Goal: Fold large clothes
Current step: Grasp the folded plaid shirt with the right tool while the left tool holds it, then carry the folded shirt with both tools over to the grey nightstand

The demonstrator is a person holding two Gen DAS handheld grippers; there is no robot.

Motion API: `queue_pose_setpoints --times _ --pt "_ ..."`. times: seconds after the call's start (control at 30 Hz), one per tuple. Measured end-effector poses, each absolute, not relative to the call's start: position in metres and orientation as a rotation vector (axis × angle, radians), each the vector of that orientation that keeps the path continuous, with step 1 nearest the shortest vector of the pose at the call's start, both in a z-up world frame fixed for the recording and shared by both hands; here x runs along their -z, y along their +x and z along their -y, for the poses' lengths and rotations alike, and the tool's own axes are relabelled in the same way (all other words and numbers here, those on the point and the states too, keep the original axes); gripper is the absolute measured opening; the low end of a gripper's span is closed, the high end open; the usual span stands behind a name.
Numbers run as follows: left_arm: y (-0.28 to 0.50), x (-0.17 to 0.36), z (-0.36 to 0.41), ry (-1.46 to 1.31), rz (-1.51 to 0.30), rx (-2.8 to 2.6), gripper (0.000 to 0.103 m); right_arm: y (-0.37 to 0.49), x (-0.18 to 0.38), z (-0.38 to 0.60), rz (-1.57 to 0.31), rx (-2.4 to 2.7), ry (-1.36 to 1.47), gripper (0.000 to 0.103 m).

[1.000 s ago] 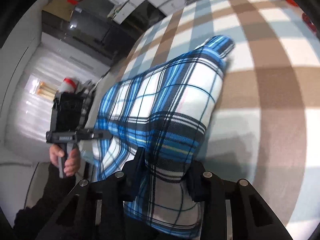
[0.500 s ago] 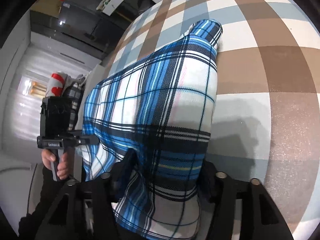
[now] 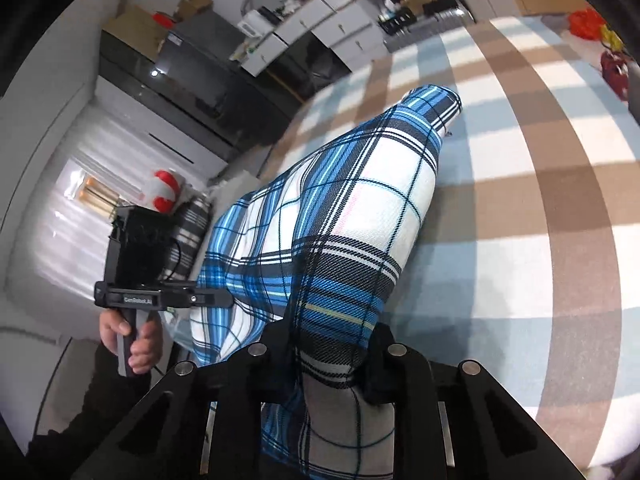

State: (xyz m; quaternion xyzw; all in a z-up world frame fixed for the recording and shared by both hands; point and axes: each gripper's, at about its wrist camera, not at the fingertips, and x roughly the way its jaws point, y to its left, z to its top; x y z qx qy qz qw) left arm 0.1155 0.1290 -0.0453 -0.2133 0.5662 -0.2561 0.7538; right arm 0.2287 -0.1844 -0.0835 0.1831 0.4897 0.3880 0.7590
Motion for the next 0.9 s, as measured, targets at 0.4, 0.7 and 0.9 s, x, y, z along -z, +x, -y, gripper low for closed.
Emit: queue_pose_setpoints --times 0.4,0.7,0.9 --pt "0.085 -0.081 -0.159 -0.309 -1.109 0.504 0.020 0.206 -0.041 0.138 -0.945 -0.908 0.399 0.023" --pt "0.057 -0.155 -0.239 -0.291 -0.959 0.386 0.020 0.207 -0.125 0.044 -0.852 -1.007 0.392 0.023" --pt "0.028 -0.179 -0.321 -0.277 -0.899 0.224 0.020 0.218 -0.142 -0.063 -0.842 -1.141 0.421 0.023"
